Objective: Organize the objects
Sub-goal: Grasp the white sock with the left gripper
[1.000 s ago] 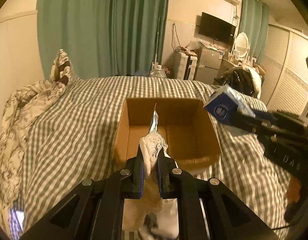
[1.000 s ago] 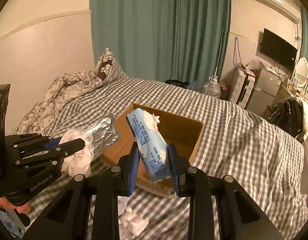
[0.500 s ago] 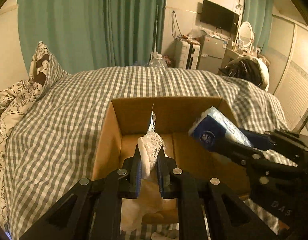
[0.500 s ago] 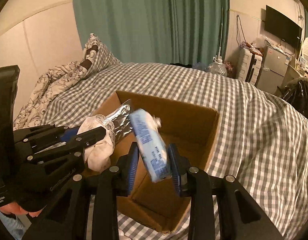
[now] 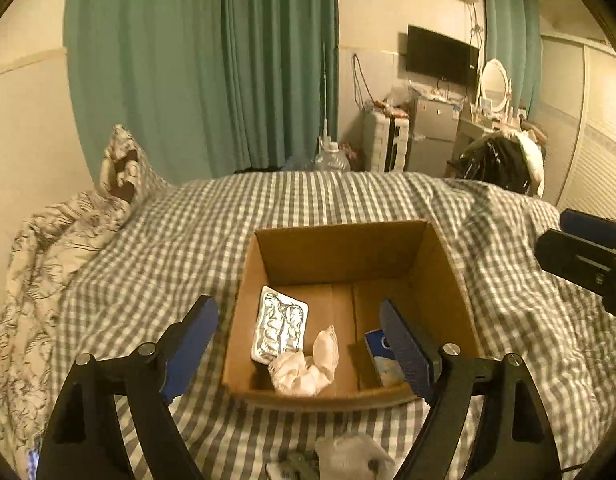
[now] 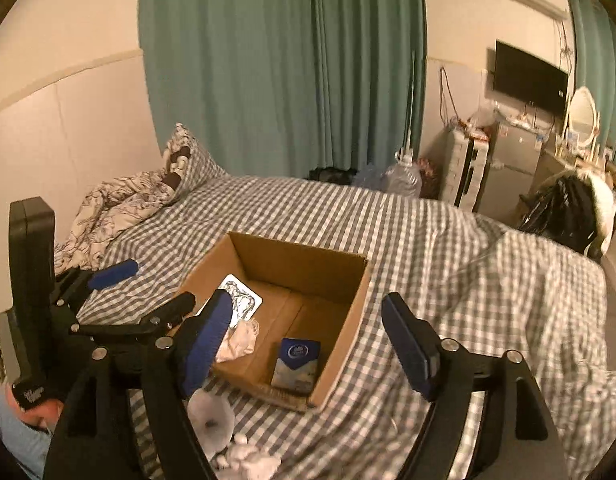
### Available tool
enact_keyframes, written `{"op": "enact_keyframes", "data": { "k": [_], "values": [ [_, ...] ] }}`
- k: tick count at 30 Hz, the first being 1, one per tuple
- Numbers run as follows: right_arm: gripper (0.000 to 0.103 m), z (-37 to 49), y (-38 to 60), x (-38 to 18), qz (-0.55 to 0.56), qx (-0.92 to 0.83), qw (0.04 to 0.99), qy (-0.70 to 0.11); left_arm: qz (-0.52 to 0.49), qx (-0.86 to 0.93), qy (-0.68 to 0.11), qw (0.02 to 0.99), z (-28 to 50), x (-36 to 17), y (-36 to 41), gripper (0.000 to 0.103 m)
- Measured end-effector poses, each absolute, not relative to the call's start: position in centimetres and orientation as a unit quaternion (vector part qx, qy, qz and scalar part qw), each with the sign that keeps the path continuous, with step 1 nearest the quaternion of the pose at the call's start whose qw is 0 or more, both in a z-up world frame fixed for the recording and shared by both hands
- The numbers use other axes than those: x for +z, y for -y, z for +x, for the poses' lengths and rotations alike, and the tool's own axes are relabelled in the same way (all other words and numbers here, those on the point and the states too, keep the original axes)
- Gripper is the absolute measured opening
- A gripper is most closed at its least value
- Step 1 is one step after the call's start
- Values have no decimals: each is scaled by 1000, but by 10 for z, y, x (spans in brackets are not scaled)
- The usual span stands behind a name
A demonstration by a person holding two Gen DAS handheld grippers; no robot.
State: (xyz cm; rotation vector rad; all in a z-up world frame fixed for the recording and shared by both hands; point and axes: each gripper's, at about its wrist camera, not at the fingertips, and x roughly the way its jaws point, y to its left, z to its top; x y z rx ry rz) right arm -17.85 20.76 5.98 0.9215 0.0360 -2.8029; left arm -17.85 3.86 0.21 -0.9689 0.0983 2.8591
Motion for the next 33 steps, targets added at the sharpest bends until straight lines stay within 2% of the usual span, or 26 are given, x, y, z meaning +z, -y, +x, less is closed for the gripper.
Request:
{"op": "enact_keyframes", "data": {
  "k": [3,6,11,23,28,31,32,33],
  "values": [
    [83,-148,-205,73,303,-949,88,-26,-305,950,-33,55,-153,14,-36,97],
    [88,-122,-201,75,302,-948,92,-34,-303,951,-35,48,-130,16,-31,97],
    [89,-91,-194,56,314,-945,79,-56,-321,946,-38,26,-101,-2,-20,97],
    [89,-97,-193,-55,408,-911,46,-48,-415,908,-46,37,-82,-105,-34,97],
    [89,-101,-198,-74,429,-902,45,-34,-441,893,-55,66,-83,-133,-52,95],
    [88,-101,-199,-79,435,-899,42,-32,-456,884,-47,89,-87,-143,-55,76],
    [89,-101,-199,-80,437,-898,41,-32,-462,880,-40,102,-88,-145,-56,63],
    [89,-101,-198,-81,438,-898,42,-32,-466,876,-29,119,-88,-147,-55,45]
  ]
}}
